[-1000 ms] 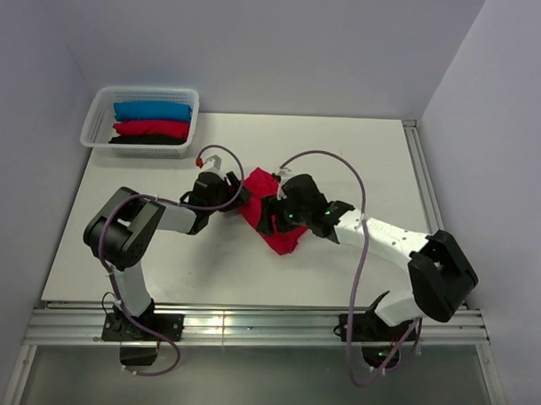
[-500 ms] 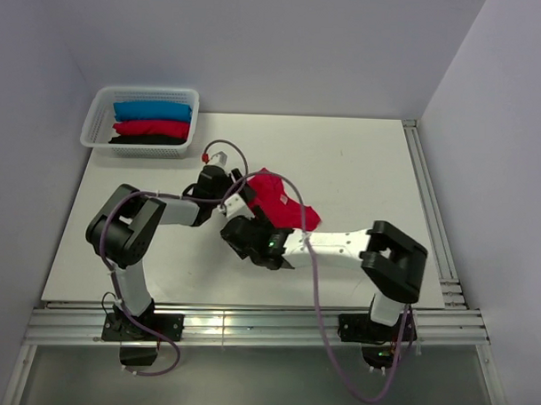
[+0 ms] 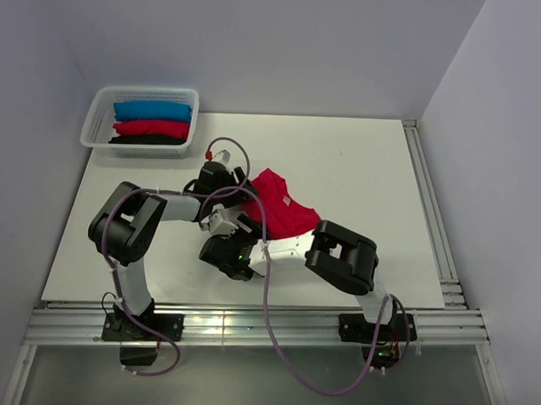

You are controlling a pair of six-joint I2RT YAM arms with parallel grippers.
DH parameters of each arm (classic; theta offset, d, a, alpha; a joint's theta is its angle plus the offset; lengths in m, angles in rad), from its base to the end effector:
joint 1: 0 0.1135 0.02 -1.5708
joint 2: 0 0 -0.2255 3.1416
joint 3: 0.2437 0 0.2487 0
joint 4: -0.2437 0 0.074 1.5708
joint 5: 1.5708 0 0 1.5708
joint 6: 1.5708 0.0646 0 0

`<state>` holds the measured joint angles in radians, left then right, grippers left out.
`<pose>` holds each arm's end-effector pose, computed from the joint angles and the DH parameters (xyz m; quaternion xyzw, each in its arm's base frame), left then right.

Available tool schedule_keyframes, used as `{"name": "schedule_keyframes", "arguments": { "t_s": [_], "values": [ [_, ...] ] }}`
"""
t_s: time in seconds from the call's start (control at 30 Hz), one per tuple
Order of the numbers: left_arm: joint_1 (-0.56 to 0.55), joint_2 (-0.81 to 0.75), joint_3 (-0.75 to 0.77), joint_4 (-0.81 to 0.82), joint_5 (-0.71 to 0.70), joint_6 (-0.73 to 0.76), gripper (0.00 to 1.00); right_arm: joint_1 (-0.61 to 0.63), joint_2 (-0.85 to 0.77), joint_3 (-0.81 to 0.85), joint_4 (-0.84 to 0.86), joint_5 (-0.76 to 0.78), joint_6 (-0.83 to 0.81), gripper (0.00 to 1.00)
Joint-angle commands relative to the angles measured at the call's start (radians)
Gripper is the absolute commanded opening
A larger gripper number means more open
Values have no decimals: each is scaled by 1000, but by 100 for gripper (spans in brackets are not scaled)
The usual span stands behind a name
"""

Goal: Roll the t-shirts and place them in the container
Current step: Roll the tshirt

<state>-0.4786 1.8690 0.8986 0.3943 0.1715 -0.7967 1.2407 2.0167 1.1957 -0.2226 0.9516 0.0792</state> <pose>0.3389 -0.1883 0.0888 -0.0983 0.8710 -0.3435 0.3371 0.1735 0.3441 0.0849 -0.3711 0.7830 -0.2074 0.4541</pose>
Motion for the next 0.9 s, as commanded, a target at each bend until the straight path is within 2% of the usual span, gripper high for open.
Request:
{"name": "schedule_keyframes", "arguments": {
  "t_s": [0.0, 0.2, 0.87],
  "values": [
    [0, 30, 16, -101, 36, 34, 67, -3, 54, 48, -21, 159, -10, 81],
    [8, 51, 56, -152, 75, 47, 68, -3, 135, 87, -57, 242, -6, 81],
    [44, 94, 109, -242, 190, 113, 67, -53, 278, 146, -86, 288, -50, 81]
  ]
}}
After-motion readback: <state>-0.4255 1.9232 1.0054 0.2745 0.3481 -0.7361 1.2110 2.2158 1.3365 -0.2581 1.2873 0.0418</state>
